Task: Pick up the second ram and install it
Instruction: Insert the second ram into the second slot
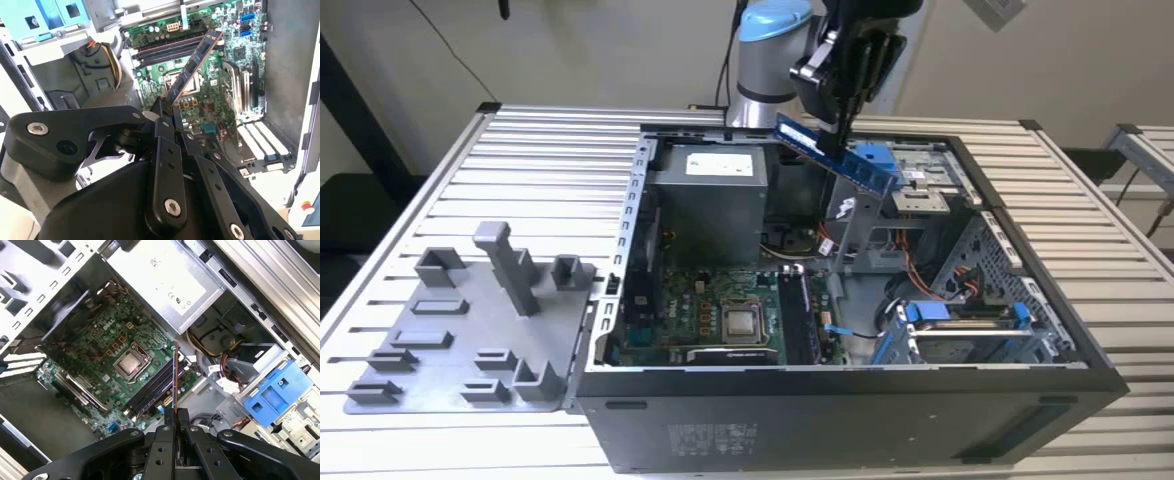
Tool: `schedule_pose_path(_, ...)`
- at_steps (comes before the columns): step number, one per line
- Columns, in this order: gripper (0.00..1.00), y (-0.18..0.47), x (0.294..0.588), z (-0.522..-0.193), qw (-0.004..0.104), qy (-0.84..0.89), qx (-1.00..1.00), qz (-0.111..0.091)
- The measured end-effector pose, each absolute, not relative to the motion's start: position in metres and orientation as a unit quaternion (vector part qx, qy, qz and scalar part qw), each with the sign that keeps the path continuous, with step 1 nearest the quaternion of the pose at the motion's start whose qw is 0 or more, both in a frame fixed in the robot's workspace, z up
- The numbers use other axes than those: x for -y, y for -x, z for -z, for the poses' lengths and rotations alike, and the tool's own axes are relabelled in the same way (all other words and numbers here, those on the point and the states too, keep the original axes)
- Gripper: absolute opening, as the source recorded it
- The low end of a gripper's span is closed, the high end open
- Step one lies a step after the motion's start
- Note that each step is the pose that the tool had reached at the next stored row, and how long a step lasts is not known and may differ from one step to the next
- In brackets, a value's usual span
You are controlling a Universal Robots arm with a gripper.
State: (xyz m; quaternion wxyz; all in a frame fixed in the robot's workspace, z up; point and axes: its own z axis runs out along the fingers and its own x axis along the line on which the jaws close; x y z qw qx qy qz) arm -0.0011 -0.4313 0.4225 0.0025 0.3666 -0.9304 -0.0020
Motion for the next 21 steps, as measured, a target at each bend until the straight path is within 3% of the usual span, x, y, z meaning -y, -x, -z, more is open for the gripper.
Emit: schedule_pose_path(21,0.14,0.0011,0.4313,-0.4216,0.002,-0.303,0.953,0.002)
